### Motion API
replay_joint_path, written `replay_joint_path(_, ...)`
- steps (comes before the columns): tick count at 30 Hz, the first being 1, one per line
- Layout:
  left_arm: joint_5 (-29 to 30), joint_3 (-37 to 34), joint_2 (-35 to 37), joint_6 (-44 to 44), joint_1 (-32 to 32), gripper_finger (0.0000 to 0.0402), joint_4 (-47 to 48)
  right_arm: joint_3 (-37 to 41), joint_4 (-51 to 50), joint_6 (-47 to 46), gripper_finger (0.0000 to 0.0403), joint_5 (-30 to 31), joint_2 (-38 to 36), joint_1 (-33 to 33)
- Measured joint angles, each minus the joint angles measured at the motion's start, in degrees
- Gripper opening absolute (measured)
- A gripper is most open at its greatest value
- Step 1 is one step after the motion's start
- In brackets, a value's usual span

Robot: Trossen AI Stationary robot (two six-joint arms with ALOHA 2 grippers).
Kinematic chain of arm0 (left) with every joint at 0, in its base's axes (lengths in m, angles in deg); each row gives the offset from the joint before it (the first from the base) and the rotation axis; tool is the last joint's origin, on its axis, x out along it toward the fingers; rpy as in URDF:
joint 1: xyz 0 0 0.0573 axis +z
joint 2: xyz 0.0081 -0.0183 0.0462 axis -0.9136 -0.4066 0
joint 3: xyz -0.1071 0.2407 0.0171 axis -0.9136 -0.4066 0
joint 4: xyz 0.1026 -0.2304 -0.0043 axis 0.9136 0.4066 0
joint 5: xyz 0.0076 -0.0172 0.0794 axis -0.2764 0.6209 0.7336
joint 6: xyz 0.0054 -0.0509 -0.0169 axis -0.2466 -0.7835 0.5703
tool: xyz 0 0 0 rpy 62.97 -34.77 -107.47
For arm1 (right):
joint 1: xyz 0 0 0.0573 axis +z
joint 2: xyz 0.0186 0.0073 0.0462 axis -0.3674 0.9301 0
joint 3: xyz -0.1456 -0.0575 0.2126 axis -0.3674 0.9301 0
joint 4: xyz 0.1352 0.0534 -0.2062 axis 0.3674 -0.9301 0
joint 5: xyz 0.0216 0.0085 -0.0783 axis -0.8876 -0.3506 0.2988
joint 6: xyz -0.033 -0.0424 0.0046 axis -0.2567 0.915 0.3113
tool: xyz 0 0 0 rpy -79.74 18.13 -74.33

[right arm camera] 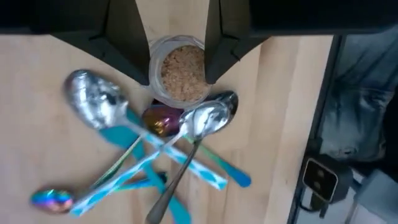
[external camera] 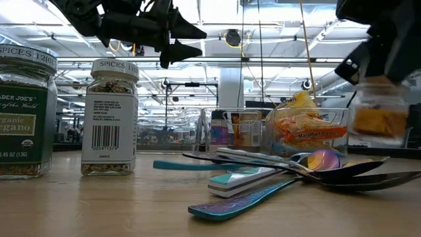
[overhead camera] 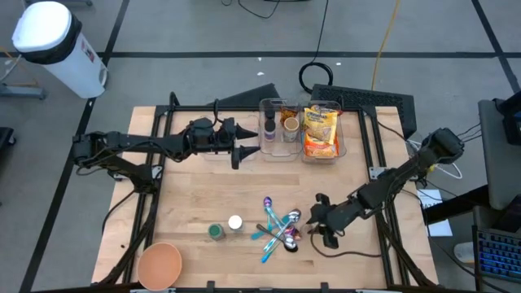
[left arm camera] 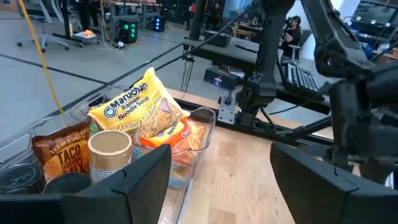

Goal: Pick & Place Food Item
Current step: Stack the brown seasoning bottle on top of the gold seasoning bottle in the transparent bin

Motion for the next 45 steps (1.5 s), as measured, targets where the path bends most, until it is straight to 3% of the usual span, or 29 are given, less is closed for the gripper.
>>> replay_joint_path(9,0.0,0.0,0.0,1.4,0.0,0.0283,0.4,-0.2,0.3,3.5,0.0114,2.7,-8.6,-3.8)
replay_joint_path(13,0.0,0.0,0.0,1.4,0.0,0.0283,0.3,-5.8,-8.2,1.4,0.0113,2.7,-10.3,-10.4)
replay_joint_path(17,0.0,0.0,0.0,1.4,0.0,0.0283,0.3,-14.6,-16.6,6.6,0.0113,2.3,-9.4,-17.4)
replay_joint_path(25,0.0,0.0,0.0,2.5,0.0,0.0283,0.4,-27.5,-18.9,16.3,0.0113,-12.9,-4.1,-38.2)
replay_joint_path(29,0.0,0.0,0.0,2.6,0.0,0.0283,0.5,-28.5,-18.3,16.8,0.0113,-20.5,0.9,-48.4)
replay_joint_path(36,0.0,0.0,0.0,2.7,0.0,0.0283,1.8,-28.5,-14.6,15.8,0.0113,-30.4,6.5,-60.7)
replay_joint_path(45,0.0,0.0,0.0,4.1,0.0,0.0283,2.1,-28.5,-17.6,14.4,0.0113,-31.9,5.3,-72.9)
